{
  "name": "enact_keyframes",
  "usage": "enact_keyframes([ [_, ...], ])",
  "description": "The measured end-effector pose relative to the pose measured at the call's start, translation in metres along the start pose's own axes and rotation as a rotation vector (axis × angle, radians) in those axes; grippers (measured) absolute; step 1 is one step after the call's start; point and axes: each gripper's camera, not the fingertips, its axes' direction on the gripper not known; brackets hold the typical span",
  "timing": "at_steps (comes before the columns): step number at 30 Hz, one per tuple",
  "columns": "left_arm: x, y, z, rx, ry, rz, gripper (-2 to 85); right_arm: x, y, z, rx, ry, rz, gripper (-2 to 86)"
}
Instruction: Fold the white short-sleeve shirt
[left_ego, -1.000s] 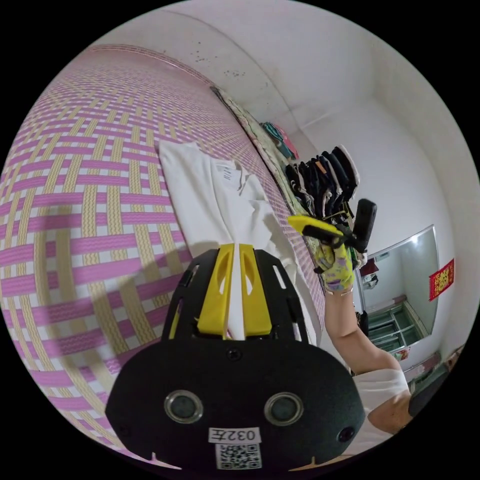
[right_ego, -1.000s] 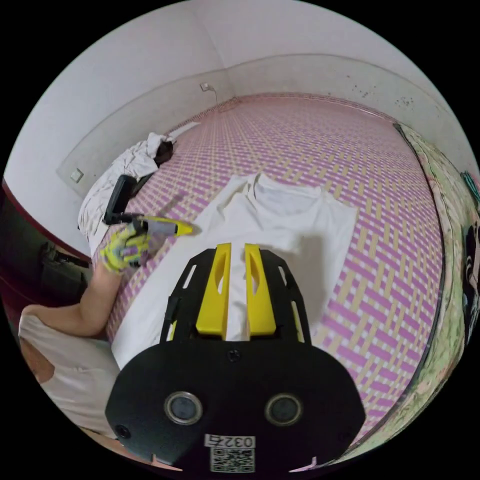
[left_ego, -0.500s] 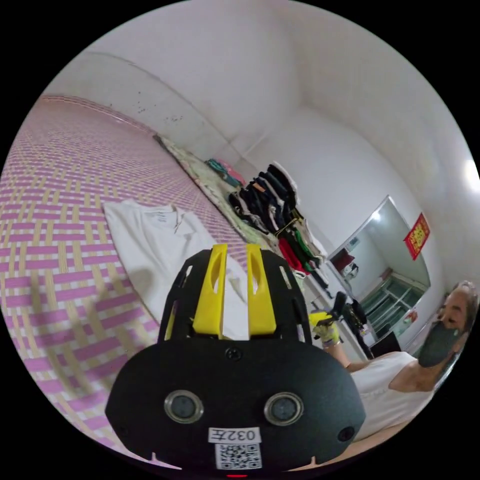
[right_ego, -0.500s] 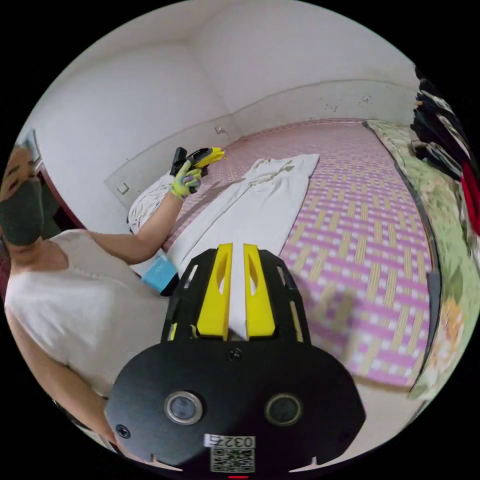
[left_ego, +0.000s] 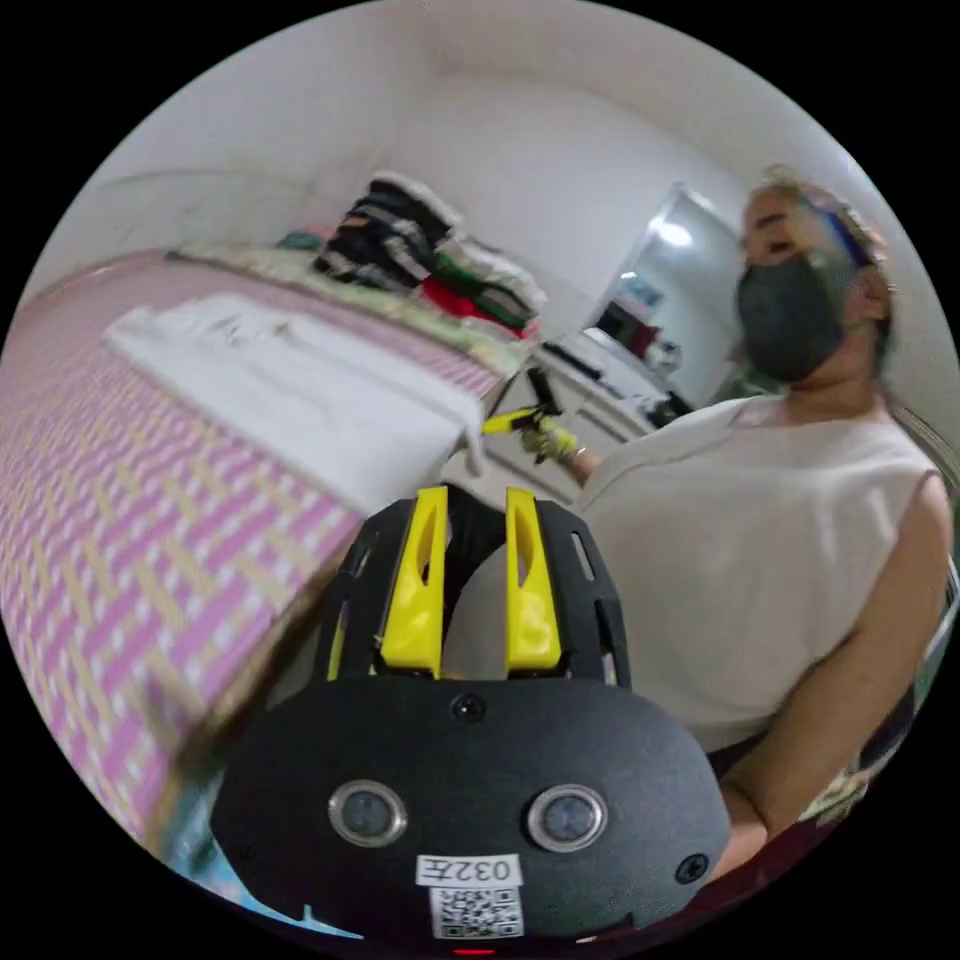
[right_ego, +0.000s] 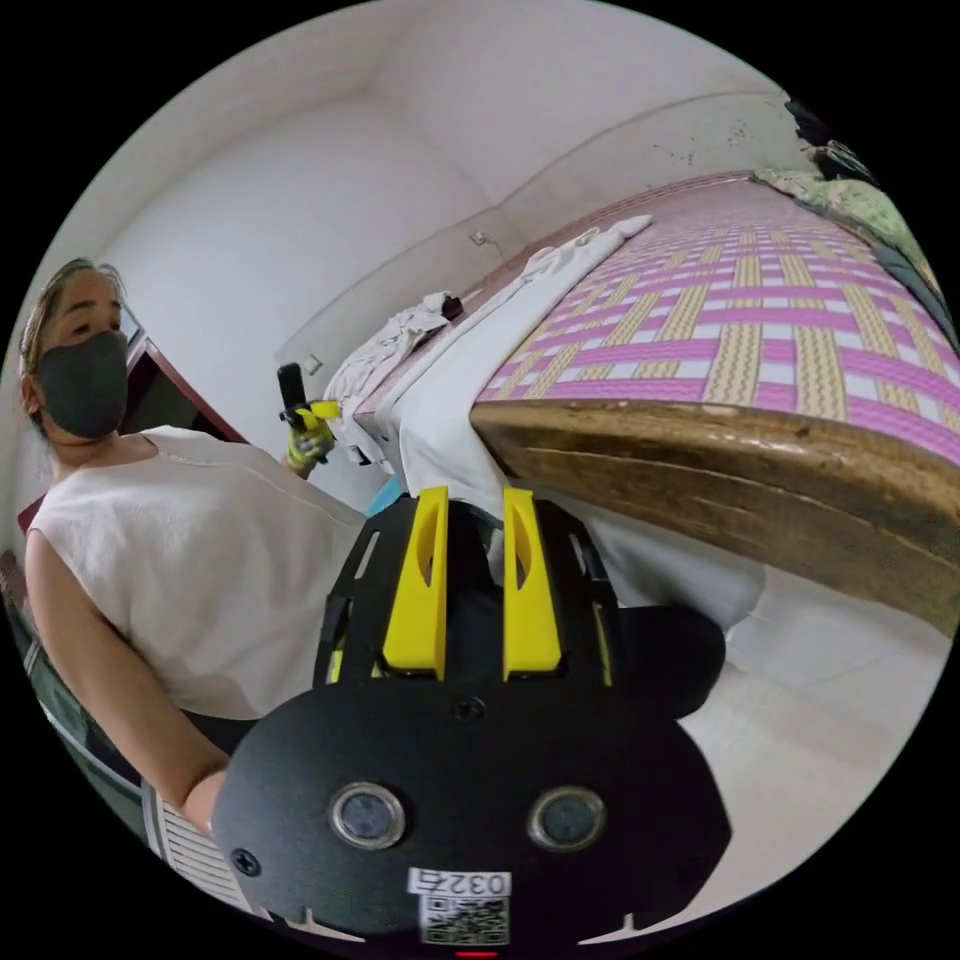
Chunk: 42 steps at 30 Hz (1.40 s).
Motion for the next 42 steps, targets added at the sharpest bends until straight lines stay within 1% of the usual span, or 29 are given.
enact_keyframes([
  [1,-0.005,0.021,0.013,-0.026,-0.031,-0.076,9.4,0.011,0.002,0.001,-0.003,-0.034,-0.007,9.8],
  [3,-0.014,0.045,0.027,0.013,-0.043,-0.148,11.5,0.026,0.005,0.003,-0.012,-0.086,-0.023,10.7],
  [5,-0.029,0.066,0.039,0.129,-0.087,-0.210,12.6,0.041,0.008,0.004,-0.019,-0.154,-0.045,10.2],
  [7,-0.037,0.068,0.051,0.171,-0.041,-0.203,12.5,0.048,0.010,0.006,-0.027,-0.202,-0.051,10.1],
  [9,-0.042,0.065,0.067,0.172,-0.029,-0.177,12.5,0.052,0.011,0.007,-0.033,-0.226,-0.062,10.2],
  [11,-0.047,0.057,0.086,0.153,0.015,-0.137,11.8,0.052,0.013,0.007,-0.042,-0.232,-0.080,10.1],
  [14,-0.051,0.051,0.109,0.101,0.020,-0.106,10.3,0.052,0.015,0.008,-0.070,-0.250,-0.080,10.0],
  [16,-0.056,0.050,0.121,0.054,0.011,-0.110,9.7,0.047,0.017,0.007,-0.074,-0.192,-0.088,9.8],
  [19,-0.055,0.052,0.129,0.061,-0.008,-0.086,7.2,0.039,0.021,0.009,-0.078,-0.071,-0.097,9.5],
  [21,-0.054,0.055,0.131,0.069,-0.028,-0.073,5.7,0.033,0.023,0.015,-0.090,-0.051,-0.118,9.2],
  [24,-0.058,0.063,0.134,0.072,-0.005,-0.078,3.1,0.026,0.028,0.023,-0.120,-0.040,-0.131,6.7],
  [26,-0.055,0.068,0.130,0.087,0.013,-0.063,0.2,0.016,0.035,0.021,-0.096,-0.039,-0.139,2.3],
  [28,-0.047,0.071,0.125,0.064,0.030,-0.040,-0.8,0.003,0.040,0.020,-0.103,-0.034,-0.145,0.6],
  [36,-0.009,0.090,0.060,-0.033,0.138,0.021,-1.3,-0.100,0.050,0.025,-0.210,-0.083,-0.295,-0.5],
  [39,-0.001,0.077,0.025,0.003,0.213,0.070,-1.2,-0.127,0.036,0.019,-0.215,-0.070,-0.364,-0.6],
  [42,-0.007,0.047,-0.019,0.075,0.273,0.119,-1.0,-0.141,0.006,0.002,-0.173,-0.046,-0.425,-0.6],
])
